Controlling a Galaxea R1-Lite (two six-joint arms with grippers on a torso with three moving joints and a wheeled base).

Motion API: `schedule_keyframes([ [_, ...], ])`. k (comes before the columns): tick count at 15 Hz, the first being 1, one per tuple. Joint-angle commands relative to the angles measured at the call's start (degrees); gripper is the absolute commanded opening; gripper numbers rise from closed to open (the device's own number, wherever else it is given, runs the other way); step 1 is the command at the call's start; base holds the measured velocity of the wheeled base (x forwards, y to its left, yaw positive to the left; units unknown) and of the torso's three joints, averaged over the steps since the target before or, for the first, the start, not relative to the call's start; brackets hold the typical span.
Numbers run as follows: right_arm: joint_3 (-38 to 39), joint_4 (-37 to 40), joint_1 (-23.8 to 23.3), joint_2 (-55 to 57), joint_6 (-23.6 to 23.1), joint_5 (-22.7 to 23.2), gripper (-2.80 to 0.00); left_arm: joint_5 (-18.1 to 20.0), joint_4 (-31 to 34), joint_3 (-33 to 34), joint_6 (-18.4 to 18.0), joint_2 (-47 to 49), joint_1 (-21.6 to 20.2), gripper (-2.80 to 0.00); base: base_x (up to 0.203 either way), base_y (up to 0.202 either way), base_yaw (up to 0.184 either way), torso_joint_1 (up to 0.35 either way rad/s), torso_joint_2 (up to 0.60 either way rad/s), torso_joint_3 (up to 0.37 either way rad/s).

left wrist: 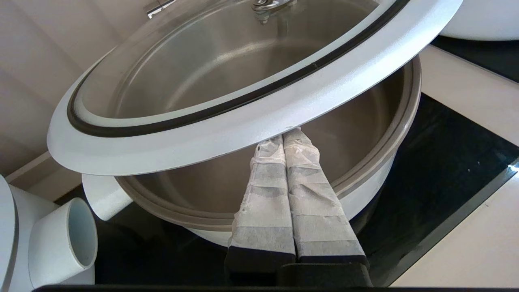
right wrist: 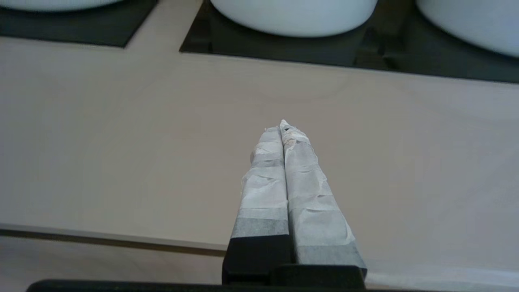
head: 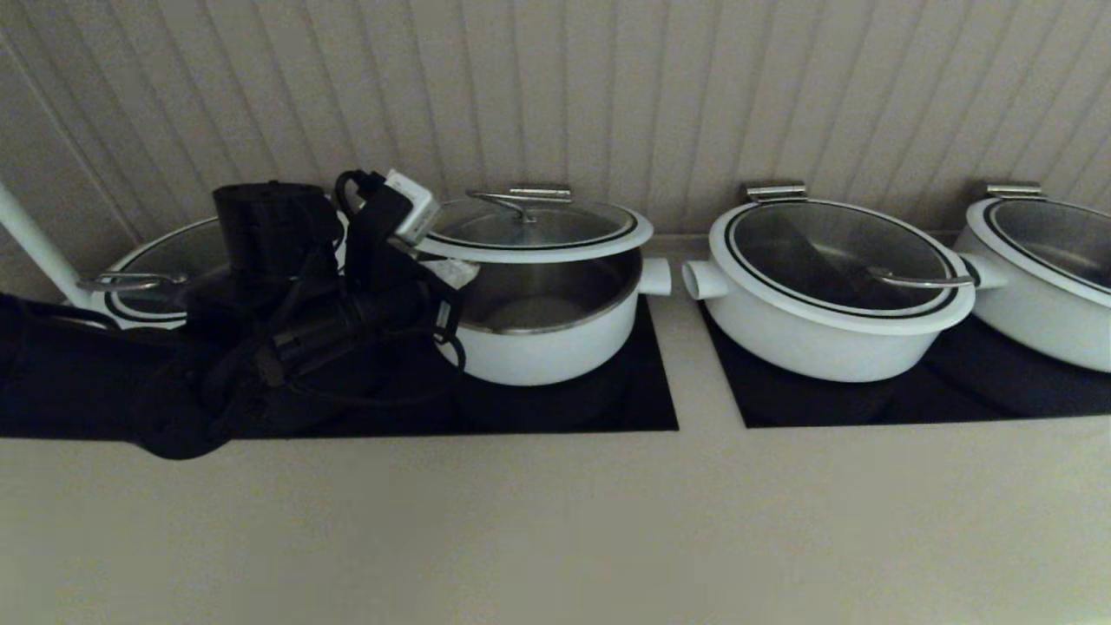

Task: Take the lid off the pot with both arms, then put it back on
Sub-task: Open the pot lid completely

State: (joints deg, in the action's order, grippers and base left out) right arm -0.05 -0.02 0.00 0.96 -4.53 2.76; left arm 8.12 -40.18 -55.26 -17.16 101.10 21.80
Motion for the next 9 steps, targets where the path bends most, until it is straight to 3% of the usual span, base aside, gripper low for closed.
schedule_keyframes([
  [1, 0.0, -0.1, 0.0, -0.9, 0.0, 0.1, -2.8, 0.0, -0.2, -0.2, -0.2, -0.2, 0.0, -2.8, 0.0, 0.0, 0.0, 0.0, 0.0, 0.0],
  [9, 0.0, -0.1, 0.0, -0.9, 0.0, 0.0, -2.8, -1.0, -0.2, -1.4, -0.2, -2.3, 0.0, -2.8, 0.0, 0.0, 0.0, 0.0, 0.0, 0.0],
])
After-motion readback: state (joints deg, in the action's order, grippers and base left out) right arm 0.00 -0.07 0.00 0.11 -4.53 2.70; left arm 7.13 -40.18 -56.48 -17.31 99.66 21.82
